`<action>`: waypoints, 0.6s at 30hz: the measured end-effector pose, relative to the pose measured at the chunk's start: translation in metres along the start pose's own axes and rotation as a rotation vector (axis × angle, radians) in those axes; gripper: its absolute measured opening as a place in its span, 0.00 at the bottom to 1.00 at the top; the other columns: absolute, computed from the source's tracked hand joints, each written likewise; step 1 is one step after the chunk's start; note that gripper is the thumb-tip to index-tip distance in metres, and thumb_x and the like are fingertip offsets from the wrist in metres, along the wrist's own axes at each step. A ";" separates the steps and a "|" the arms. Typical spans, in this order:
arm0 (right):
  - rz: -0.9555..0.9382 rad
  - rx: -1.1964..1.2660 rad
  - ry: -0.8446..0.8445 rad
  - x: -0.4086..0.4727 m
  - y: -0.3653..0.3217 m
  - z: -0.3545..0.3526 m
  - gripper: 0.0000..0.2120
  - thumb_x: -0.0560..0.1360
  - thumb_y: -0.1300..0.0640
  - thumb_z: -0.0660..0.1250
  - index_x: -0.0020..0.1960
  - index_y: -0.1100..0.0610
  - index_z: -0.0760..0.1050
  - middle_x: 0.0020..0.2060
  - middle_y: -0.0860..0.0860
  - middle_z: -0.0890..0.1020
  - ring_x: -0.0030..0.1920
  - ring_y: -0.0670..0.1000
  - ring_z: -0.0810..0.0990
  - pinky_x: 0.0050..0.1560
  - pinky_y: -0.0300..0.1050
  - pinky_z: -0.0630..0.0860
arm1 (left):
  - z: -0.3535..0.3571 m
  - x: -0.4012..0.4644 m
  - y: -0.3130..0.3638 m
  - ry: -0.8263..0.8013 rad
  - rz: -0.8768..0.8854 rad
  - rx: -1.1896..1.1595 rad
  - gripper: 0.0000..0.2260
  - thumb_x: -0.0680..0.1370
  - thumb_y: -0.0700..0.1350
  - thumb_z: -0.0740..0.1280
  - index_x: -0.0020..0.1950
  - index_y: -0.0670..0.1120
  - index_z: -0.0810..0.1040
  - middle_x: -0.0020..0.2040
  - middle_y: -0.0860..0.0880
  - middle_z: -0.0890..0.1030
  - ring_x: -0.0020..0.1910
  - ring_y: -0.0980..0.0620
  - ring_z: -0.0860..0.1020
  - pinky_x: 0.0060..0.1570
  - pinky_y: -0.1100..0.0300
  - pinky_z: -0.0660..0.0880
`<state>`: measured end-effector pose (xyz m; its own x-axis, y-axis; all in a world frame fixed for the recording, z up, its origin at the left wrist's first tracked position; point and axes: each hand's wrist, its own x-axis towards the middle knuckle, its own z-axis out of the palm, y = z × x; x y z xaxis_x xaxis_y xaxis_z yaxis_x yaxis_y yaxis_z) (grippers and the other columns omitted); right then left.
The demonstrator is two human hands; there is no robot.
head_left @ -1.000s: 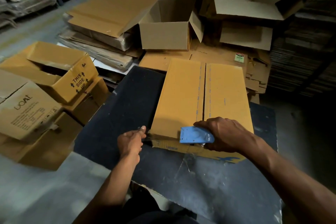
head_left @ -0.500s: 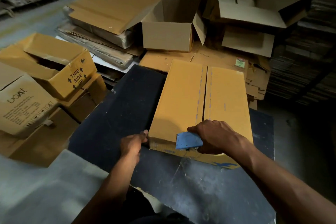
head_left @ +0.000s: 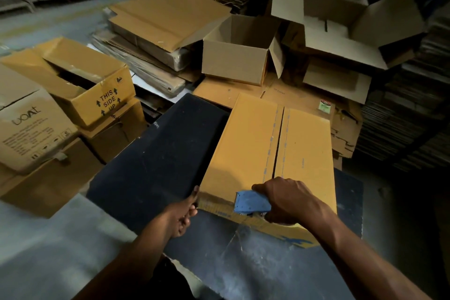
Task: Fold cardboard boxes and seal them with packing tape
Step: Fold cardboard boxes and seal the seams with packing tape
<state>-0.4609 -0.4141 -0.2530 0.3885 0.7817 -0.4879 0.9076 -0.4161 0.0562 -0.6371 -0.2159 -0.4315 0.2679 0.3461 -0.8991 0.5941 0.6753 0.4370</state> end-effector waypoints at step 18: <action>-0.058 -0.273 -0.255 -0.011 -0.005 -0.016 0.35 0.79 0.53 0.70 0.80 0.34 0.58 0.62 0.51 0.79 0.58 0.56 0.81 0.43 0.50 0.73 | 0.019 0.023 0.005 0.312 2.264 1.212 0.19 0.82 0.46 0.71 0.71 0.43 0.79 0.73 0.46 0.77 0.72 0.47 0.75 0.69 0.48 0.74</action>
<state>-0.4669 -0.4130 -0.2339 0.3145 0.6449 -0.6966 0.9492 -0.2088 0.2353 -0.6135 -0.2168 -0.4506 0.7442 -0.2244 0.6292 -0.2491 -0.9672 -0.0503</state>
